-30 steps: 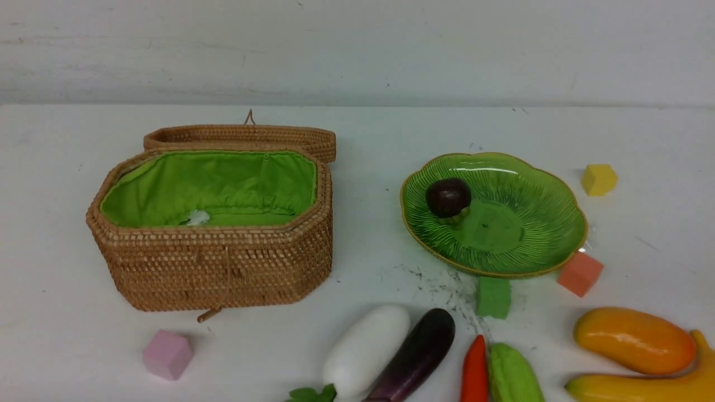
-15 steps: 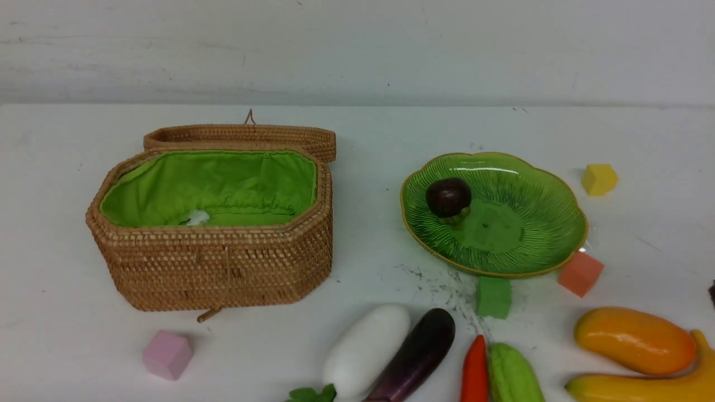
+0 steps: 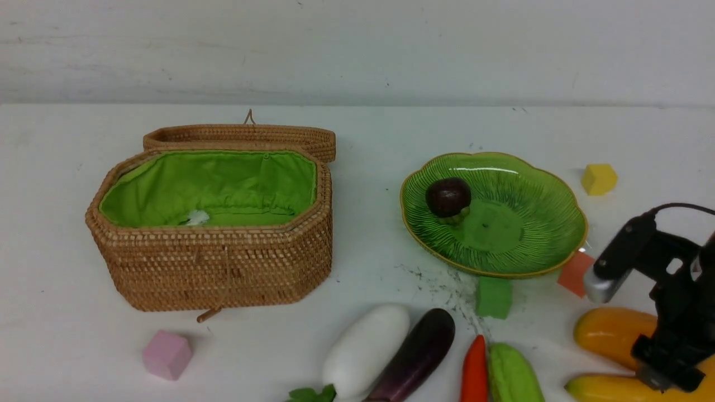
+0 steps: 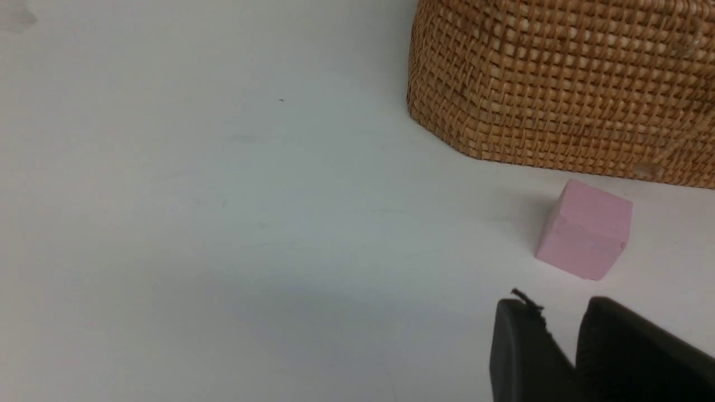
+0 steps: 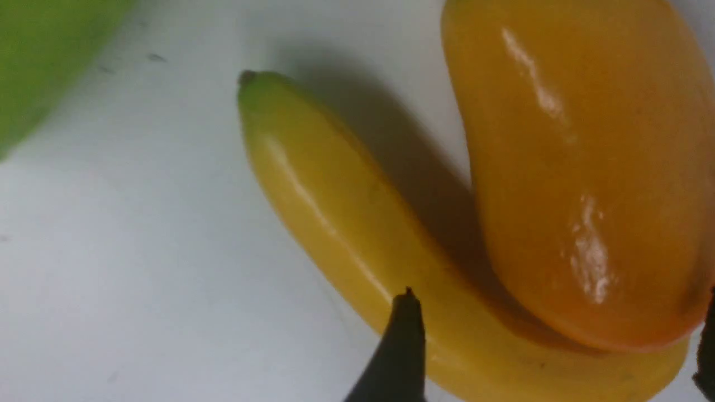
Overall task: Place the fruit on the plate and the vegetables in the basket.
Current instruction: Use the right arm to grab a mango and put it into the right plate
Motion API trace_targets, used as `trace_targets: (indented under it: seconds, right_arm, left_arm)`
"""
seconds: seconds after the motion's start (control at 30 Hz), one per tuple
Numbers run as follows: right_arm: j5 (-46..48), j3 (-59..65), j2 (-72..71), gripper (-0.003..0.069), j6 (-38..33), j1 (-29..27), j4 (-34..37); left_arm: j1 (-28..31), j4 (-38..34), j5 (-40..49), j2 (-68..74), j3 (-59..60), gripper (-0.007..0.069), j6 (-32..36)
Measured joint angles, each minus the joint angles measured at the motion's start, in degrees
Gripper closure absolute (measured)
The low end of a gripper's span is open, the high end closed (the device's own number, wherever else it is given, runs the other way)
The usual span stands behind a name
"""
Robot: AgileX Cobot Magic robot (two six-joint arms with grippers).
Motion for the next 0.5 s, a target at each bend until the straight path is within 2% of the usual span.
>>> trace_targets:
  seconds: [0.1, 0.5]
  right_arm:
    - [-2.3, 0.0, 2.6, -0.0017, 2.4, 0.1, -3.6]
    - [-8.3, -0.1, 5.2, -0.001, 3.1, 0.1, -3.5]
  left_arm:
    - [0.0, 0.0, 0.0, 0.0, 0.0, 0.0471, 0.0]
    - [0.0, 0.1, 0.0, 0.0, 0.0, 0.0462, 0.0]
